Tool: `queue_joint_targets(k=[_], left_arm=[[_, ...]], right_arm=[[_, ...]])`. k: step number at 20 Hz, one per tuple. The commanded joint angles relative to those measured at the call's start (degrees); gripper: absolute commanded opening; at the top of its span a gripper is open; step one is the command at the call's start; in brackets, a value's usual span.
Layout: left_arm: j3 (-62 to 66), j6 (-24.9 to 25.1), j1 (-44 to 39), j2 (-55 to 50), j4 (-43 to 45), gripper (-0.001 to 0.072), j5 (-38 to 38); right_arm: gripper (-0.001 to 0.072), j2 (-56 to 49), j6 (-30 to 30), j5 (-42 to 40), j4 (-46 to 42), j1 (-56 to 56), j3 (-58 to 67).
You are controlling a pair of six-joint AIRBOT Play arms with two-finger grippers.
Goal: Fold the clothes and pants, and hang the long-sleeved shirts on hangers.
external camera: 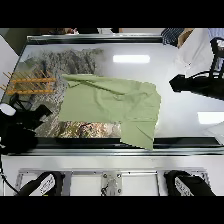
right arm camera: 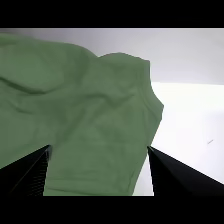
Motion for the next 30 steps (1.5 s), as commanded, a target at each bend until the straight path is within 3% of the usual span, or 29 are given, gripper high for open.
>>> queue_joint_targets(k=[1,4,13,14,15,16,17,18,24,27,30], left_arm=[[-11.4,-2.4,0.1,1.9,-10.6,0.0669,11.5],[-10.7,-2.3,-1.4,-3.4,-15.8,0.0669,13.5],[-0.5,-2.6,-9.8,-16.6,-16.7,0.0649,15.4],[0.2,-2.7,-9.6,-17.1,-16.3,0.0526,15.5],[0.8,-2.7,-9.0,-17.3,-16.2,0.0465,15.9],[1.0,-2.8,-8.5,-17.3,-16.2,0.0461,16.5],[1.0,-2.8,-8.2,-17.0,-16.2,0.0268,16.9],[1.0,-1.9,-7.8,-16.5,-16.2,0.0012,17.2],[1.0,4.7,-7.5,-11.1,-16.2,0.0009,17.6],[1.0,6.9,-8.5,-9.6,-16.1,0.001,17.2],[1.0,6.9,-9.0,-9.2,-16.2,0.001,16.9]], right_arm=[[0.0651,2.5,0.0,0.8,0.9,0.0,-2.0],[0.0651,2.4,0.0,0.8,1.6,0.0,-2.0],[0.0652,2.4,0.0,1.6,1.5,-0.3,-2.3],[0.0651,2.4,0.0,2.4,1.0,-0.5,-2.7],[0.0652,2.4,0.0,3.6,0.7,-0.9,-3.5],[0.0652,2.4,0.1,4.8,0.5,-1.6,-4.7],[0.0652,2.4,0.1,6.0,0.7,-2.7,-6.2],[0.0652,2.4,0.3,6.6,0.7,-4.2,-8.1],[0.0653,-6.6,4.5,6.1,1.8,-18.3,-23.1],[0.0652,-16.9,0.2,1.4,10.7,-18.6,-25.1],[0.0651,-26.0,-8.7,-3.5,27.4,-15.5,-25.1]])
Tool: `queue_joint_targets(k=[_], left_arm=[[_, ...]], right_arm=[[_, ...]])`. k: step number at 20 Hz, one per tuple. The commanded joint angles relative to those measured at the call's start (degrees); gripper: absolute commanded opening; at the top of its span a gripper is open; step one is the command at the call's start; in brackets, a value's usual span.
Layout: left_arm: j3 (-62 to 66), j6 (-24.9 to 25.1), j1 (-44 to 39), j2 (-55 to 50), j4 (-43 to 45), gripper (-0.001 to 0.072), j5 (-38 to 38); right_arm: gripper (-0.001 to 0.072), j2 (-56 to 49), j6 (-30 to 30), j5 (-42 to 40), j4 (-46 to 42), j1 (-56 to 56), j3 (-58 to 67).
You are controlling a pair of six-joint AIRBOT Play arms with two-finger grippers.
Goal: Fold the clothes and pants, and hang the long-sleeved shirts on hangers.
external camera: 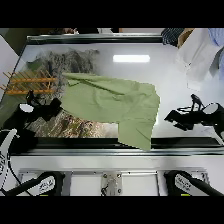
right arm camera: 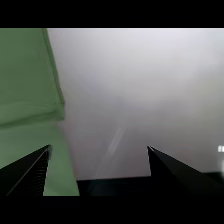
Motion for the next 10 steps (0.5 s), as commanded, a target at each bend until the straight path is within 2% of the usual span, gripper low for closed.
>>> queue_joint_targets(k=[1,3,8,9,10], left_arm=[[0.0,1.2,-0.4,0.7,0.0,0.0009,-0.7],[0.0,1.2,-0.4,0.7,0.0,0.001,-0.9],[0.0,1.2,-0.4,0.7,0.0,0.001,-0.9],[0.0,1.2,-0.4,0.7,0.0,0.001,-1.0],[0.0,1.2,-0.4,0.7,-0.1,0.001,-1.0]], right_arm=[[0.0652,-9.9,-9.5,-5.8,18.1,2.5,-1.1],[0.0651,-12.2,-11.6,-9.1,22.3,5.5,-1.1],[0.0649,-12.5,-12.0,-13.2,22.4,11.2,-1.1],[0.0546,-12.5,-12.8,-12.9,22.4,11.9,-1.1],[0.0339,-12.5,-14.4,-12.3,22.4,12.2,-1.1]])
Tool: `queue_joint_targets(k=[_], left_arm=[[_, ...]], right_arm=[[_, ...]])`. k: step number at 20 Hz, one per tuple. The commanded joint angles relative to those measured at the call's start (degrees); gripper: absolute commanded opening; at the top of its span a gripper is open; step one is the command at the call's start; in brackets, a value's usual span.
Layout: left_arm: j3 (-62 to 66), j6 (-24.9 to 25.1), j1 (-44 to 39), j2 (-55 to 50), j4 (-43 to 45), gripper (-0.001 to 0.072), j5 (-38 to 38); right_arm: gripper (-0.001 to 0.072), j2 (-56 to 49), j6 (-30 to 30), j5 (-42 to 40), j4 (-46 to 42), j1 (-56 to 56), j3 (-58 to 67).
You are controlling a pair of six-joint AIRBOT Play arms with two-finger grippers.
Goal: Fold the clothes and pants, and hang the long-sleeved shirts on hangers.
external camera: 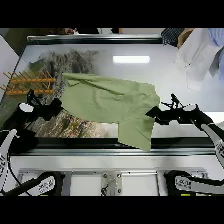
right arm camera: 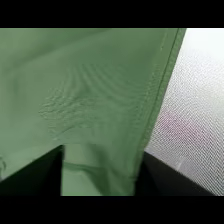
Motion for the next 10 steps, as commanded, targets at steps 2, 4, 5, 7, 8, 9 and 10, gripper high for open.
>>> queue_joint_targets(k=[2,4,5,7,8,9,10], left_arm=[[0.0,0.1,0.0,1.0,0.0,0.001,-0.3],[0.7,0.1,0.0,4.9,0.0,0.001,0.2],[2.5,0.2,0.0,7.7,0.0,0.001,-0.4],[8.3,1.7,0.0,14.1,0.0,0.001,-3.3],[12.4,1.9,-0.1,18.0,-0.4,0.001,-5.7],[16.4,2.0,0.0,21.6,-0.5,0.001,-8.1],[20.5,2.0,0.0,25.6,-0.5,0.001,-9.8]], right_arm=[[0.0011,0.3,-7.0,1.5,1.4,2.3,0.7],[0.0015,3.8,-9.1,4.2,-1.8,2.3,3.5],[0.0014,6.9,-9.1,6.1,-5.4,2.3,6.5],[0.0014,14.2,-8.6,11.6,-11.3,2.3,14.9],[0.0014,18.2,-8.0,14.4,-13.4,2.3,19.8],[0.0014,22.1,-7.2,16.5,-14.8,2.3,24.8],[0.0014,26.3,-5.7,18.0,-15.6,2.3,30.1]])
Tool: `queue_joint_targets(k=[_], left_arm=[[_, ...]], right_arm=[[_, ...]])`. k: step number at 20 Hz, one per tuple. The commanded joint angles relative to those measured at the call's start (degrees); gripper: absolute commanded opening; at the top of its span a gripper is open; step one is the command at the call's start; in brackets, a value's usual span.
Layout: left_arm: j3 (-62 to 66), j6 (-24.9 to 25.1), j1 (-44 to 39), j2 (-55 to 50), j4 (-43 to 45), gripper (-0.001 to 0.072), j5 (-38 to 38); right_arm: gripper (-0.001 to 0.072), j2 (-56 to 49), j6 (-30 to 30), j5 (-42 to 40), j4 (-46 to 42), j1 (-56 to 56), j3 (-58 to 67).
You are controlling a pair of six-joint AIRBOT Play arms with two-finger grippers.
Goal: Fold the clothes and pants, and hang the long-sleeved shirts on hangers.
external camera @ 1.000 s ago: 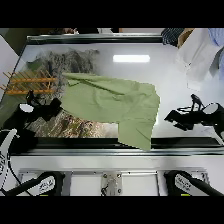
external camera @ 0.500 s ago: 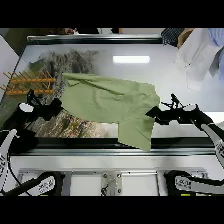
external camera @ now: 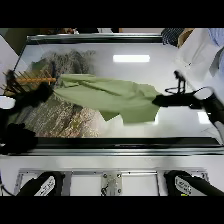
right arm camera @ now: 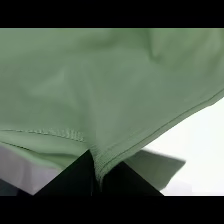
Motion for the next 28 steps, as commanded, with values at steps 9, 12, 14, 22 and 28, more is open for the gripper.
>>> queue_joint_targets(k=[9,12,14,22,28], left_arm=[[31.0,0.7,0.1,32.5,0.2,0.0009,-4.7],[35.3,0.5,0.3,29.3,3.6,0.0009,-6.6],[36.1,0.5,0.8,24.9,5.2,0.0009,-9.6],[17.1,0.0,2.5,-1.4,5.9,0.0009,-16.1],[15.1,0.0,1.6,-25.7,5.5,0.0009,-10.1]], right_arm=[[0.0013,32.2,15.2,4.1,-8.1,0.1,35.5],[0.0014,32.6,21.6,4.3,-11.1,0.1,35.9],[0.0014,30.5,25.3,7.2,-12.3,0.1,35.9],[0.0014,3.3,27.6,18.5,-16.6,0.2,26.0],[0.0014,-23.0,25.3,5.8,-14.0,0.2,25.8]])
